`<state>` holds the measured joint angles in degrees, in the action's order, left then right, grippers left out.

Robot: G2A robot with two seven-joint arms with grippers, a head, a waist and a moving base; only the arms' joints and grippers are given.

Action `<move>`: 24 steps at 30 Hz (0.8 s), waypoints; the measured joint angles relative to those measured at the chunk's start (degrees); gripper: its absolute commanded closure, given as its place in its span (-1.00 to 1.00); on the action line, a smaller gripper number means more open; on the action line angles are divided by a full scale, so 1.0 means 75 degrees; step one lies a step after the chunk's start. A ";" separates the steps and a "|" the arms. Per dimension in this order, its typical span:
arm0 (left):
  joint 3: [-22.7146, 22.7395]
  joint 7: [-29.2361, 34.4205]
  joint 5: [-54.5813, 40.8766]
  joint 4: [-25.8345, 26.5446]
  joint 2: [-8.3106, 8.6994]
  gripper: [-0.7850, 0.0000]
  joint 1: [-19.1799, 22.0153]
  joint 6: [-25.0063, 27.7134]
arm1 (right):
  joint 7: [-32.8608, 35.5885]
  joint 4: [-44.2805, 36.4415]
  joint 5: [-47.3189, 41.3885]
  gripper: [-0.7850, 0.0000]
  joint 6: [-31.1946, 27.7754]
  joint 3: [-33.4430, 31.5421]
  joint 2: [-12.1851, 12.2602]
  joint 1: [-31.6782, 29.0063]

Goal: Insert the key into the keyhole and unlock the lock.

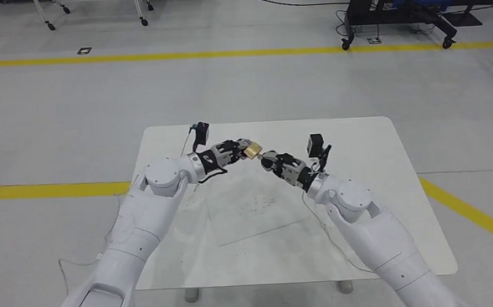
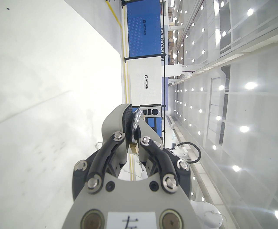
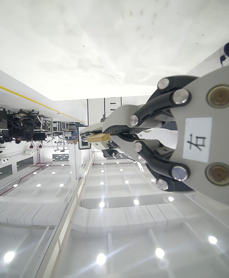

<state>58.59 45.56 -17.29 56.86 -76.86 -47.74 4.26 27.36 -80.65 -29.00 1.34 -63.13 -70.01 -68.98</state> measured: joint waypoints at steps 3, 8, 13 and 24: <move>-0.0009 -0.0006 0.0085 0.0043 0.0003 1.00 -0.0025 0.0112 | 0.0378 0.0191 -0.0307 1.00 0.0053 -0.0074 -0.0008 0.0087; -0.0019 0.0087 0.0320 0.0209 0.0025 1.00 -0.0077 0.0497 | 0.1189 0.0554 -0.0905 1.00 0.0244 -0.0175 -0.0018 0.0250; -0.0030 -0.0031 0.0757 0.0498 0.0061 1.00 -0.0226 0.1168 | 0.2157 0.1049 -0.1584 1.00 0.0562 -0.0339 -0.0014 0.0478; 0.0188 -0.0142 0.1265 0.1145 0.0176 1.00 -0.0623 0.2593 | 0.3333 0.1772 -0.2291 1.00 0.0944 -0.0548 -0.0003 0.0810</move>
<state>60.01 44.50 -7.80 65.45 -75.54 -52.41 23.71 52.36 -67.36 -46.18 8.42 -67.24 -70.03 -62.91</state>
